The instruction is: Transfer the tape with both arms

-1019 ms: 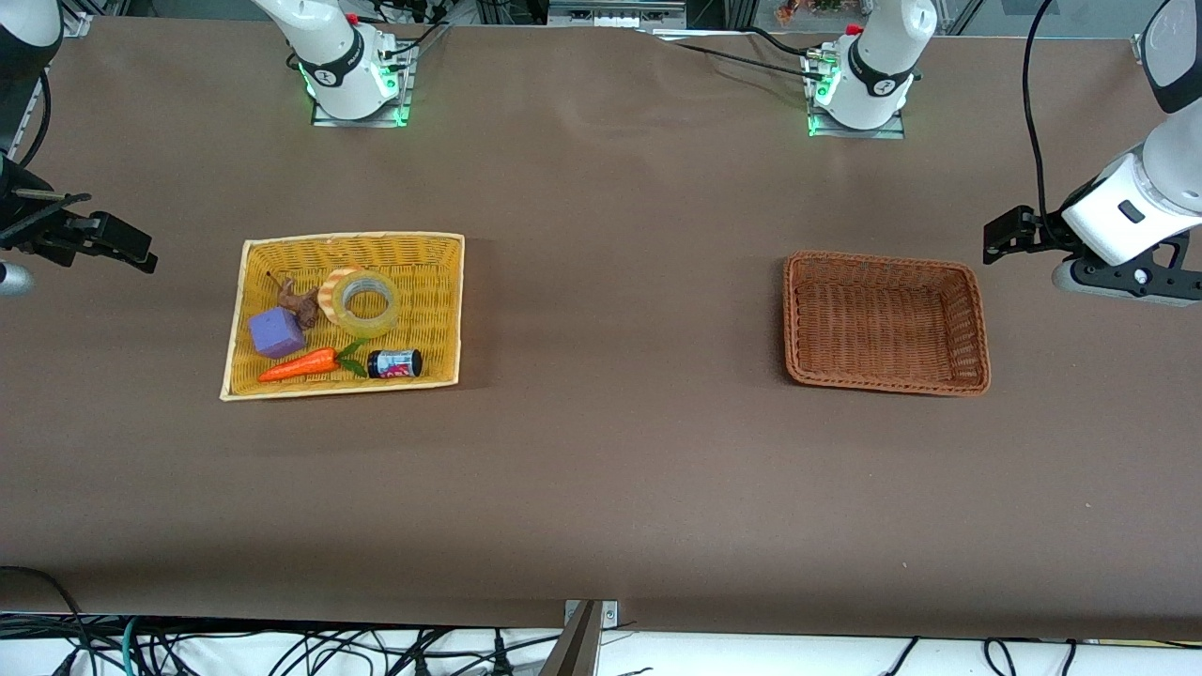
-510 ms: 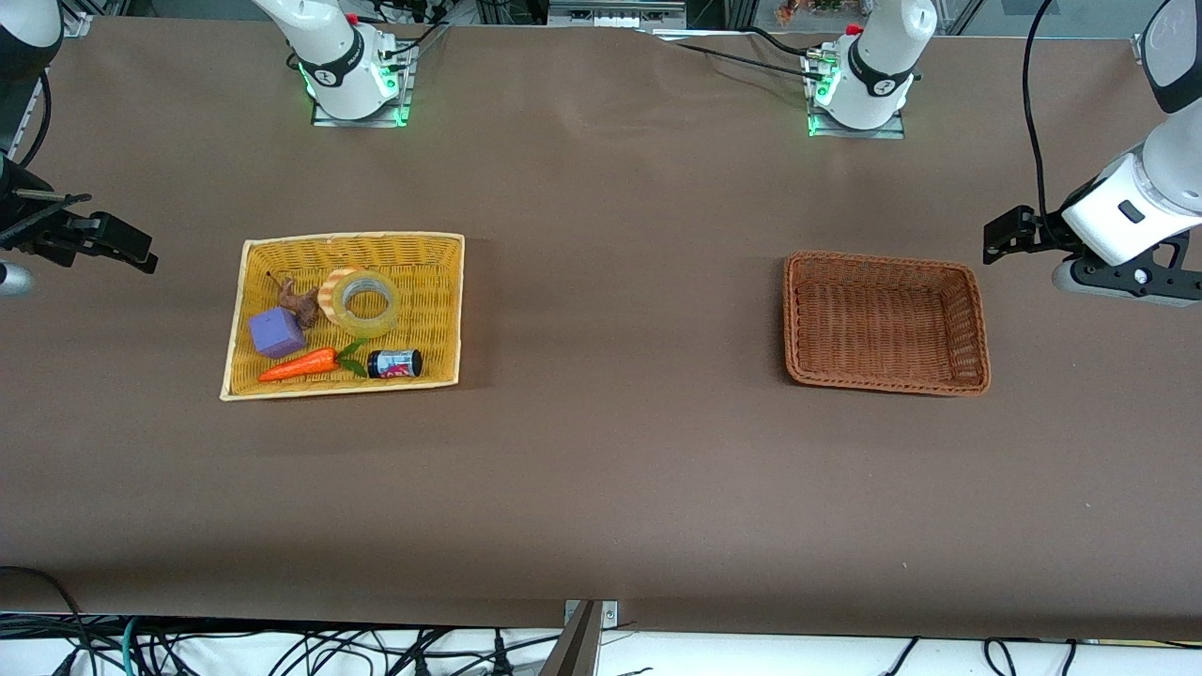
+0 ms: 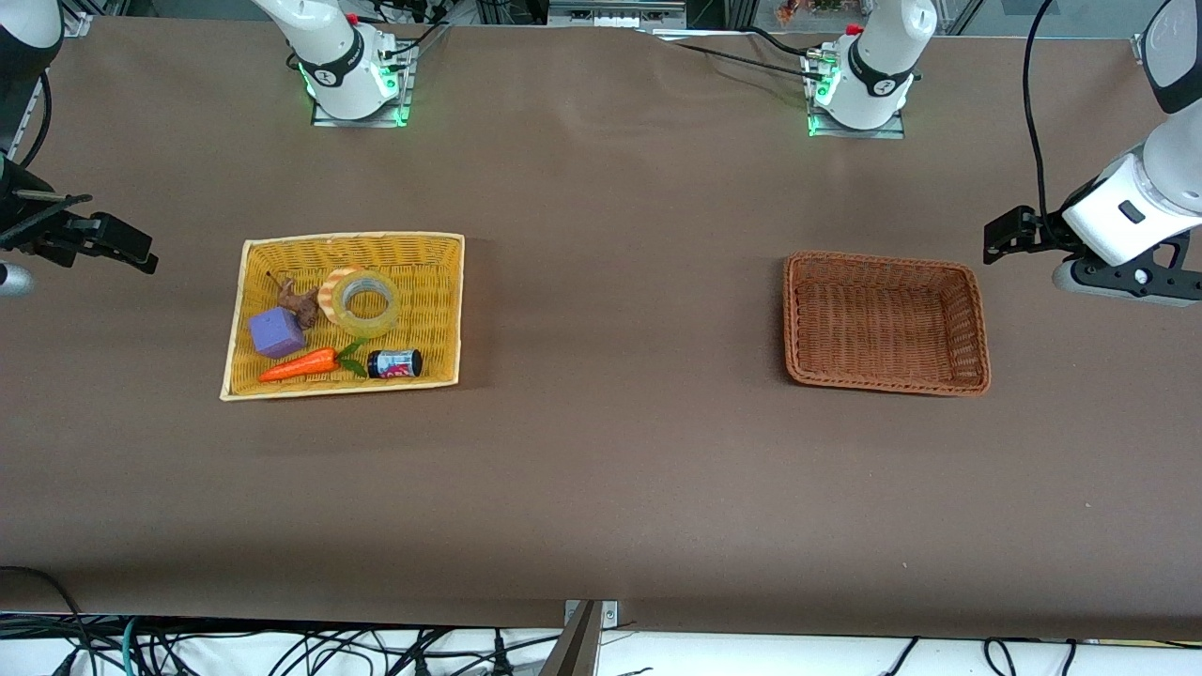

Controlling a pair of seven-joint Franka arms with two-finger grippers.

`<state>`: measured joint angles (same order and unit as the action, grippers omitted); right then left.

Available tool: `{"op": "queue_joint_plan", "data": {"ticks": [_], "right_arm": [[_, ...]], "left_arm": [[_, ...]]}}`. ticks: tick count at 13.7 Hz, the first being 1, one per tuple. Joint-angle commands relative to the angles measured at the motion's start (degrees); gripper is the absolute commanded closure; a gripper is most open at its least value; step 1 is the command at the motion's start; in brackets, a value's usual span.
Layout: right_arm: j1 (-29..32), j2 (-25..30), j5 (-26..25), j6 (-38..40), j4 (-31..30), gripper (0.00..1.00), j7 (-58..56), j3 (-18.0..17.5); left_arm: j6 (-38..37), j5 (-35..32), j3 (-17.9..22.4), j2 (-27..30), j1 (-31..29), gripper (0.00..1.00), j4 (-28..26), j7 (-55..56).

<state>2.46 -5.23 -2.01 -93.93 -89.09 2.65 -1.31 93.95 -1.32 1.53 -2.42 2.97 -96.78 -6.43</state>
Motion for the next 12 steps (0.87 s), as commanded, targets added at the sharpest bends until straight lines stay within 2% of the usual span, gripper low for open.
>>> {"op": "queue_joint_plan", "data": {"ticks": [1,4,8,10,12], "right_arm": [[0.4,-0.5,0.4,0.5,1.3,0.00,0.2,-0.4],[0.4,-0.7,0.4,0.5,1.2,0.00,-0.5,-0.4],[-0.2,-5.6,0.3,-0.4,0.7,0.00,-0.9,-0.8],[-0.3,-8.2,0.4,-2.4,-2.6,0.00,-0.5,-1.0],[-1.3,-8.1,0.4,-7.0,-7.7,0.00,-0.1,-1.1]], "left_arm": [[-1.2,1.0,0.0,-0.1,-0.2,0.00,0.9,-1.6],[-1.2,1.0,0.0,-0.1,-0.2,0.00,1.0,-1.5],[-1.2,1.0,0.0,-0.1,-0.2,0.00,0.9,-1.5],[-1.2,1.0,0.0,-0.1,-0.2,0.00,0.9,-1.5],[-1.2,1.0,0.2,-0.1,-0.2,0.00,1.0,-1.5]]}}
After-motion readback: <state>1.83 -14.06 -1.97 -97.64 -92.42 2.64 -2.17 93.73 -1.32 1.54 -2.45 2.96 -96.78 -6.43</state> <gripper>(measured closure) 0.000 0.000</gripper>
